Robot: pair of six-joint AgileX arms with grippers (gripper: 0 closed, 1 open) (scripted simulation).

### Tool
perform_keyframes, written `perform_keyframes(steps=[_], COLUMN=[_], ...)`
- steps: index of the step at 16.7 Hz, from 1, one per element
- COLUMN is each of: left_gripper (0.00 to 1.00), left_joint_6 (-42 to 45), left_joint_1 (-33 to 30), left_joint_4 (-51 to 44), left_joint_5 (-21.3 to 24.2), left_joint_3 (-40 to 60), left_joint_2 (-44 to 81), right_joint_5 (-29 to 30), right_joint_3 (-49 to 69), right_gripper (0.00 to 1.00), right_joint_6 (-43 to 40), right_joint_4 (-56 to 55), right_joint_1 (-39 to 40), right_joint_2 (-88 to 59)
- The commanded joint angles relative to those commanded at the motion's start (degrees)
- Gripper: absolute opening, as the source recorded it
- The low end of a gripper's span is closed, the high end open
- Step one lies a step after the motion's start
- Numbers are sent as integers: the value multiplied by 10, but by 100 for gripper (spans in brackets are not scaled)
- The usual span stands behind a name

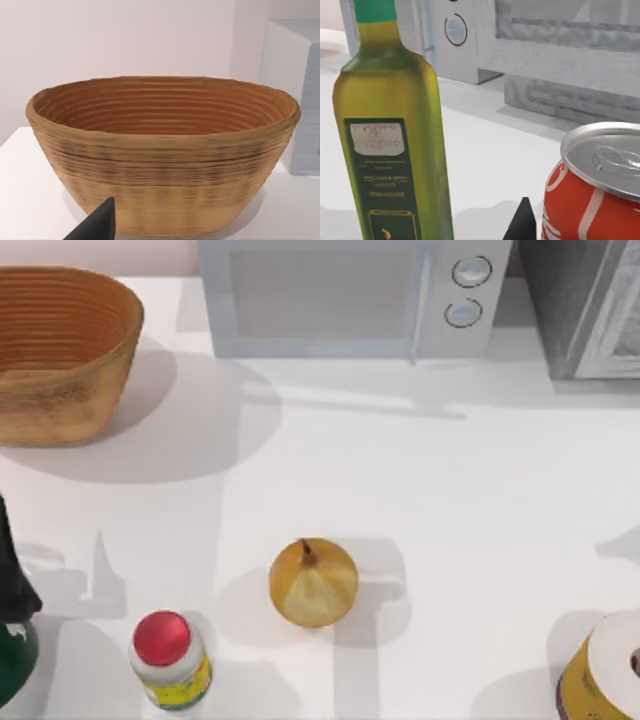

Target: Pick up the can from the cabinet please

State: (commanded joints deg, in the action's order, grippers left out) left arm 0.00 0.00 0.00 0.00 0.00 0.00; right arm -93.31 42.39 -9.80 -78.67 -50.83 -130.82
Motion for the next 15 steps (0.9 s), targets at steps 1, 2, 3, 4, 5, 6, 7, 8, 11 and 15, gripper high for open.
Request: perform_keyframes(steps=[1,2,3,4,5,6,7,8,11,15], left_gripper=[100,100,100,100,100,100,100,100,100,100], left_joint_6=[0,0,0,0,0,0,0,0,0,0], left_joint_1=[0,0,0,0,0,0,0,0,0,0], left_joint_4=[0,0,0,0,0,0,0,0,0,0], left_joint_5=[0,0,0,0,0,0,0,0,0,0], left_joint_3=[0,0,0,0,0,0,0,0,0,0], left_joint_2=[0,0,0,0,0,0,0,0,0,0], right_joint_5=[0,0,0,0,0,0,0,0,0,0], right_joint_3=[0,0,0,0,0,0,0,0,0,0], right_gripper=[0,0,8,15,23,30,38,45,68,98], right_joint_6=[0,0,0,0,0,0,0,0,0,0], right_joint_4=[0,0,0,0,0,0,0,0,0,0], right_joint_1=[0,0,0,0,0,0,0,0,0,0], right_joint_2=[0,0,0,0,0,0,0,0,0,0])
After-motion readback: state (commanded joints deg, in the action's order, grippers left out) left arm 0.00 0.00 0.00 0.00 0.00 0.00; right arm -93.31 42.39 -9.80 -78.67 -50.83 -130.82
